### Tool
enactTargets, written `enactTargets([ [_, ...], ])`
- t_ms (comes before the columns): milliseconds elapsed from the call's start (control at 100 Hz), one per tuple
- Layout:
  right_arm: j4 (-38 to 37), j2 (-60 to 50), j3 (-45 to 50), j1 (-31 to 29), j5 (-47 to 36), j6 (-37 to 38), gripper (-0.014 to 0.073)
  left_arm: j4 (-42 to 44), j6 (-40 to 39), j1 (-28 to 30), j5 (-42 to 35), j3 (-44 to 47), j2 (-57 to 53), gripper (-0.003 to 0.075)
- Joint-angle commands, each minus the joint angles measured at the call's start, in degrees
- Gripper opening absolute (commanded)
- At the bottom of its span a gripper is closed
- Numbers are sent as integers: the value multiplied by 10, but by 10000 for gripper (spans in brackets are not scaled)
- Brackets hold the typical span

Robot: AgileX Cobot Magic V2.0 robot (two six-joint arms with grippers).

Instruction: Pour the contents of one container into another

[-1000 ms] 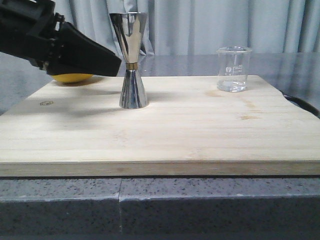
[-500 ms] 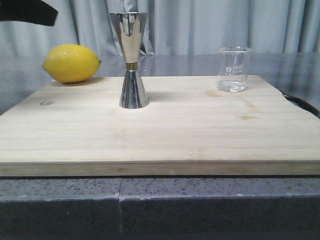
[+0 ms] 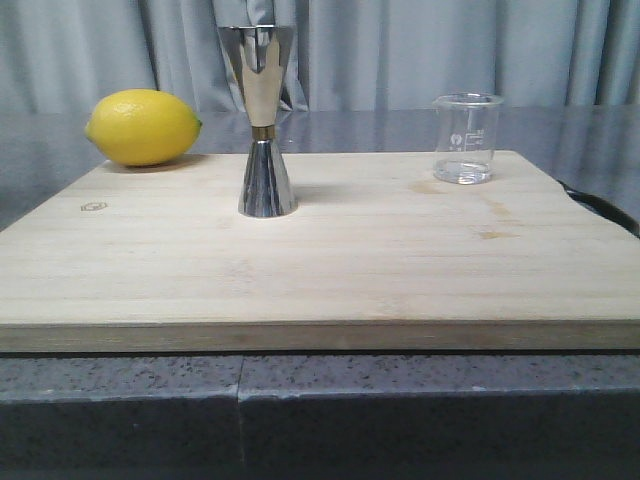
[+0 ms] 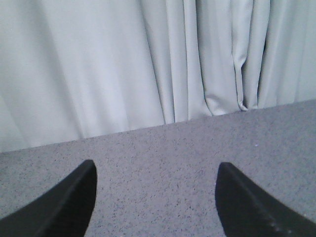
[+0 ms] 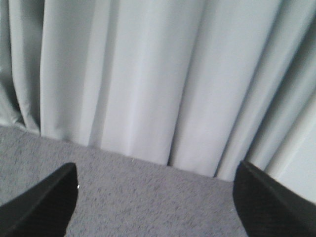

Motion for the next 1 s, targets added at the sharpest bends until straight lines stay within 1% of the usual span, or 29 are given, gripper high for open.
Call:
enactTargets([
  [0,8,-51,-19,12,-12,0,573,-16,-30,0,-5,-19,-35,474],
  [100,8,-76,-19,28,-54,-20,573,-4,-33,0,-14,-18,-63,474],
  [190,8,-94,-19,49,-147,-56,573,9,-45,0,-14,-13,-90,473],
  [270,7,-108,-19,81,-243,-59,573,38,-77,0,-14,-1,-113,472],
  [340,6,-119,-18,116,-303,-67,573,59,-103,0,-9,14,-134,472],
  [390,6,-129,-10,140,-318,-84,573,75,-115,0,0,27,-149,472],
  [460,6,-143,12,177,-312,-87,573,80,-123,0,13,48,-170,468],
  [570,6,-160,54,238,-316,-84,573,80,-123,0,34,83,-205,435],
  [640,6,-168,78,273,-341,-84,573,80,-123,0,47,103,-230,428],
  [710,6,-178,97,302,-382,-84,573,80,-136,0,51,121,-259,428],
  [760,6,-188,108,317,-419,-84,573,80,-136,0,55,133,-280,428],
  [860,6,-216,127,336,-462,-83,573,80,-138,0,66,159,-323,428],
  [990,6,-272,166,360,-454,-69,573,81,-152,0,73,202,-377,428],
])
